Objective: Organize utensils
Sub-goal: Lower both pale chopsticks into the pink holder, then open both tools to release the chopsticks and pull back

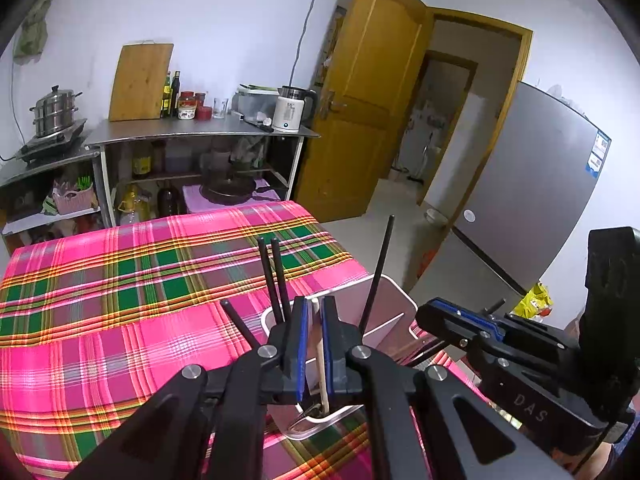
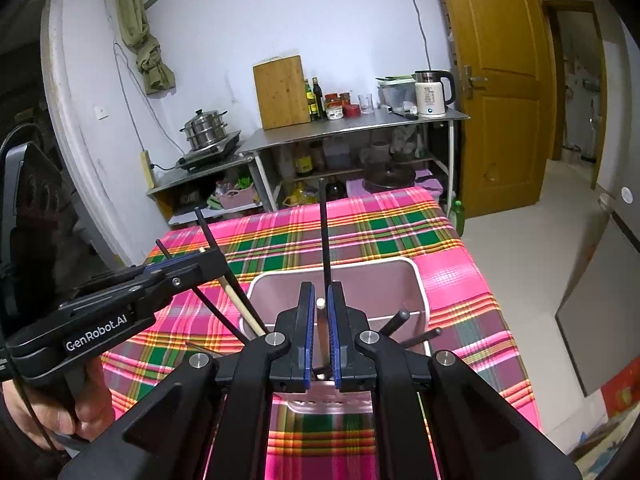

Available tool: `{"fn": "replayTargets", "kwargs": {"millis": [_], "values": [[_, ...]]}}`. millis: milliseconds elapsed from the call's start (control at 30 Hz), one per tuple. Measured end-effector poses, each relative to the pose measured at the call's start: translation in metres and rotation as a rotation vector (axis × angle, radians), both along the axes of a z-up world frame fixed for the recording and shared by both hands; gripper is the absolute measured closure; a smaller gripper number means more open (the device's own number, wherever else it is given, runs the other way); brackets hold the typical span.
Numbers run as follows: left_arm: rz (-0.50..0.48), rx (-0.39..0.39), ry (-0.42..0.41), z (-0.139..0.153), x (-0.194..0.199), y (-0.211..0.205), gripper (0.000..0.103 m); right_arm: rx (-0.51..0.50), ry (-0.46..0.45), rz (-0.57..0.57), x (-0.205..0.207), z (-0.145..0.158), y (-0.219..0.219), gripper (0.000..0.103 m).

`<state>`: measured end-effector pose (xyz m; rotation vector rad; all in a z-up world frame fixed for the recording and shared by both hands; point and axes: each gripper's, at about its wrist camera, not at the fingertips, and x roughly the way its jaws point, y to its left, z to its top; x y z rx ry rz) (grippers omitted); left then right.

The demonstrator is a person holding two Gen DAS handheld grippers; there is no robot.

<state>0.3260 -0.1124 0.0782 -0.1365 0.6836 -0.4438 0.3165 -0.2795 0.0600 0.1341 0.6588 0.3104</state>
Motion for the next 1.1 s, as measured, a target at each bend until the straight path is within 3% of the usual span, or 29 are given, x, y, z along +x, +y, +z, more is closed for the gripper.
{"fn": "replayTargets", "kwargs": {"millis": [167, 600, 1100], "values": [[0.008, -0.001, -0.025, 0.009, -0.007, 0.005, 0.094, -0.004, -0.032, -0.004, -0.010, 0.011, -0.002, 0.086], [0.028, -0.009, -0.093, 0.034, -0.053, 0.024, 0.090, 0.007, -0.090, -0.019, -0.051, 0.032, -0.008, 0.084], [0.021, -0.010, -0.112, 0.016, -0.130, 0.029, 0.089, -0.006, -0.110, -0.011, -0.114, 0.020, -0.002, 0.083]]}}
